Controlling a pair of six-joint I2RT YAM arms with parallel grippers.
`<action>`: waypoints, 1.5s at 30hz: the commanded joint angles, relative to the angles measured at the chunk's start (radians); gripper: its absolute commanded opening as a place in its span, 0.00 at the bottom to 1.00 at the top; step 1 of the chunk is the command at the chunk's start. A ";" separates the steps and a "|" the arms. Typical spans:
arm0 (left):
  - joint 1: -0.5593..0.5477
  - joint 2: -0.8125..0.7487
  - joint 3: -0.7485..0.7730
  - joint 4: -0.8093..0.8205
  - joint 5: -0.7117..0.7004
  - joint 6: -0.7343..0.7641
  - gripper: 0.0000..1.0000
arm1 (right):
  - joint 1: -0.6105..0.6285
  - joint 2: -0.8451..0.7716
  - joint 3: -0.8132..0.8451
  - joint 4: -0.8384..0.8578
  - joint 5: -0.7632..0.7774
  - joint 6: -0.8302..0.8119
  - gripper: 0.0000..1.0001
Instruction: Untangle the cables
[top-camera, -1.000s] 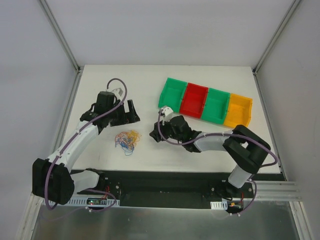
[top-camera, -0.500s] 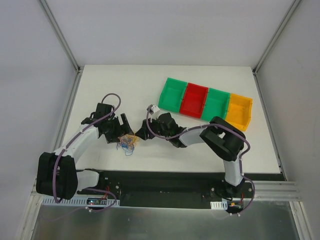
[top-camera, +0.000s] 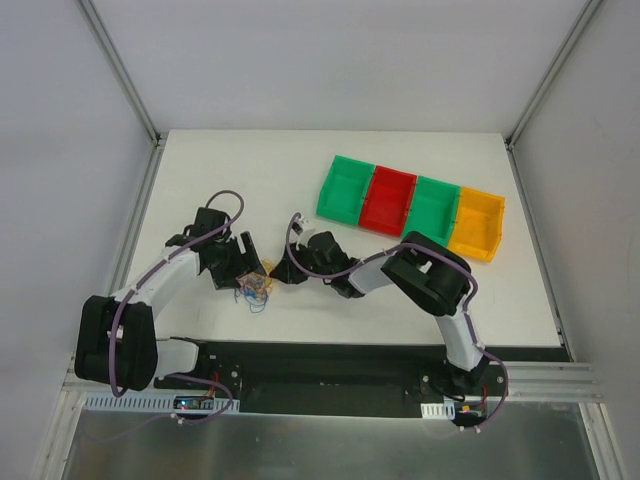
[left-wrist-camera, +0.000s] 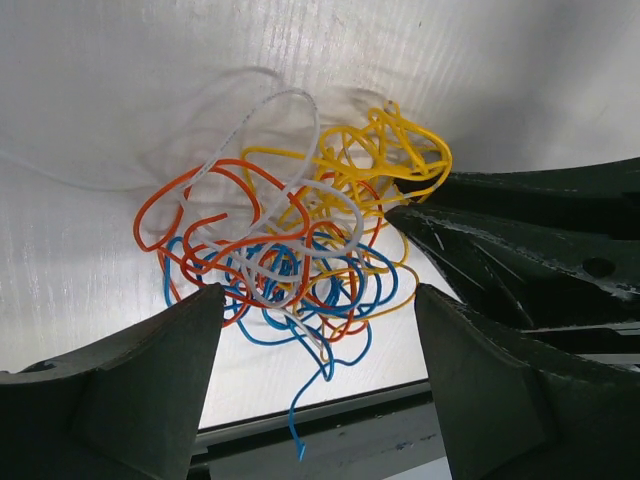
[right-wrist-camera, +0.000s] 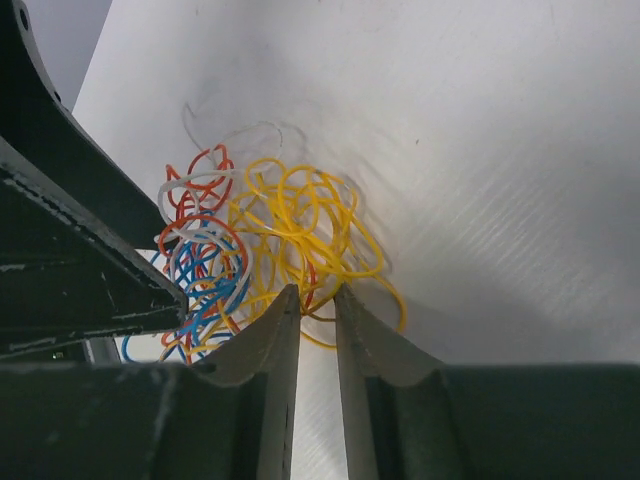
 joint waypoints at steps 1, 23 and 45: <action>0.001 0.034 0.000 -0.011 -0.008 0.032 0.75 | 0.026 0.020 0.056 0.041 0.006 0.027 0.19; 0.008 0.242 0.077 -0.075 -0.143 0.058 0.66 | 0.031 -0.674 -0.413 0.044 0.622 -0.444 0.00; 0.028 0.180 0.169 -0.115 -0.051 0.121 0.72 | -0.154 -1.035 -0.613 -0.220 1.077 -0.206 0.00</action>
